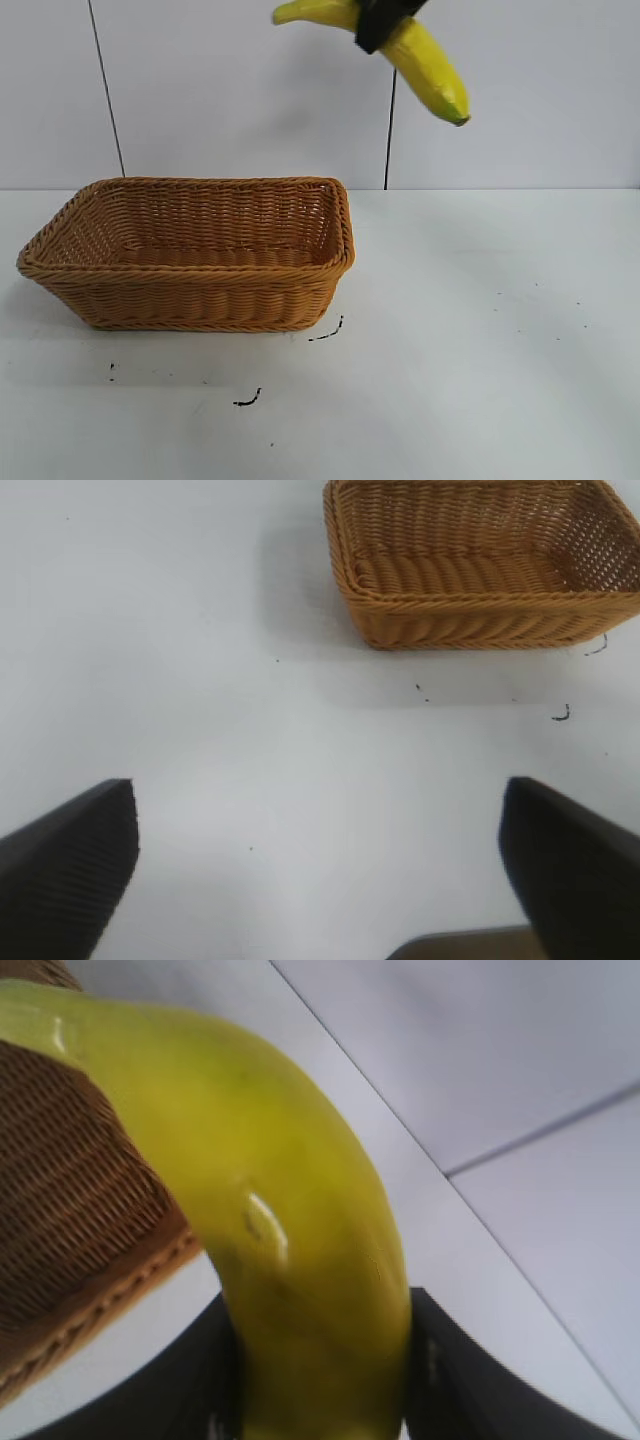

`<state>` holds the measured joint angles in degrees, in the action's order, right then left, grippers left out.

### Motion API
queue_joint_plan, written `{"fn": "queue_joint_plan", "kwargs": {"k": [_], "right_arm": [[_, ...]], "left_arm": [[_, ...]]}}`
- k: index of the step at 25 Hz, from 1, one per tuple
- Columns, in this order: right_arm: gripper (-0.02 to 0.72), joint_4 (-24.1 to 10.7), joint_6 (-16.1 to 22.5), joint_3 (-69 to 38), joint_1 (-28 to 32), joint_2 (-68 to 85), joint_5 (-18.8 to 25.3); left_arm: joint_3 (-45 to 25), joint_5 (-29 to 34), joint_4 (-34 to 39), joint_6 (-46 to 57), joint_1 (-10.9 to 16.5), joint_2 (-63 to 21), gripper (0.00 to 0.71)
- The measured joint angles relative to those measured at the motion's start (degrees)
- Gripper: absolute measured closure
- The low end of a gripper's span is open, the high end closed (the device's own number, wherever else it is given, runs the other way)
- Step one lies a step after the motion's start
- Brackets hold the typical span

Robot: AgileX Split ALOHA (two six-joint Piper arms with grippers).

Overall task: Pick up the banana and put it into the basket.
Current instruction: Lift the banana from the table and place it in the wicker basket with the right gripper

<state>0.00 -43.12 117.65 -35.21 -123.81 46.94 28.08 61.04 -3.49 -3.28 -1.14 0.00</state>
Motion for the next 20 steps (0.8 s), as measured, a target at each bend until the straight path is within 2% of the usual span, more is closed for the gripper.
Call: {"fn": "queue_joint_plan", "kwargs": {"k": [5,10,15,20], "right_arm": [[0.381,-0.61,-1.21,0.00,-3.96,-5.87,-8.07],[0.381,-0.87,-1.39,0.00,-4.81,-11.80,-13.68],[0.381,-1.59,-1.39,0.00,-4.42,-14.94,-17.31],[0.381,-1.64,-1.39,0.00,-3.78,-16.08,-18.29]], "left_arm": [[0.00,0.00,0.00,0.00,0.00,0.00,0.015],[0.00,0.00,0.00,0.00,0.00,0.00,0.015],[0.00,0.00,0.00,0.00,0.00,0.00,0.015],[0.00,0.00,0.00,0.00,0.00,0.00,0.015]]}}
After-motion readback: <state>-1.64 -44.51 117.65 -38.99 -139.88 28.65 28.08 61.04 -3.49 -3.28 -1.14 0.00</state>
